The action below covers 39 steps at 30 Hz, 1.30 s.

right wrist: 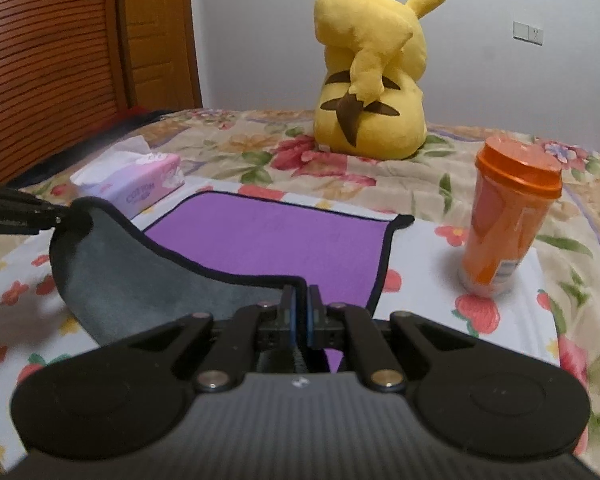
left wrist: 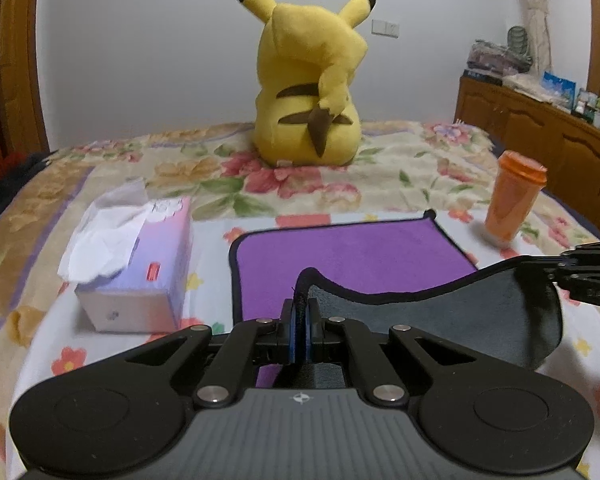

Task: Fold towel

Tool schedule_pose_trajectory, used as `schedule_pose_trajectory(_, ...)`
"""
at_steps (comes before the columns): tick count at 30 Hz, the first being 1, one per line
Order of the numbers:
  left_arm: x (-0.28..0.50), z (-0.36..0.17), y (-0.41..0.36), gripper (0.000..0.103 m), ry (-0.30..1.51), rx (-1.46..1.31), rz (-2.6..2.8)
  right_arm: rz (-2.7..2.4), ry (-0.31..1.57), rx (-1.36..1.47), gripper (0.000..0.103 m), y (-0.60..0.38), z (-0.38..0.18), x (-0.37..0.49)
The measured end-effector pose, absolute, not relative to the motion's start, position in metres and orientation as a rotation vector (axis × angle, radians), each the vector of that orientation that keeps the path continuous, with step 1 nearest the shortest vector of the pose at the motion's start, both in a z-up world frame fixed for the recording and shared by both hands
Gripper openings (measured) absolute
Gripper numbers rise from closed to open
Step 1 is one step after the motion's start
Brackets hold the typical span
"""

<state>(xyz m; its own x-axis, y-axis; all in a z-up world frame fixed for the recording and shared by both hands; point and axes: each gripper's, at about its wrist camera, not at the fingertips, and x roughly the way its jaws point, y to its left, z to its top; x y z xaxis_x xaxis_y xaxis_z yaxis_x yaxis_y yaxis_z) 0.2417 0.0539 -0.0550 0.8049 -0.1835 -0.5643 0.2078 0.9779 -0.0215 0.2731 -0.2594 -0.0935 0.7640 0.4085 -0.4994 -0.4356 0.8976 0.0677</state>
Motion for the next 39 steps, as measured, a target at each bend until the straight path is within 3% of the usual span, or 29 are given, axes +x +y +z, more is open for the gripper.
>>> schedule_pose_trajectory(39,0.293,-0.015,0.042,0.007,0.412,0.053,-0.164,0.436,0.383,-0.098,0.006,-0.258,-0.056,0.332)
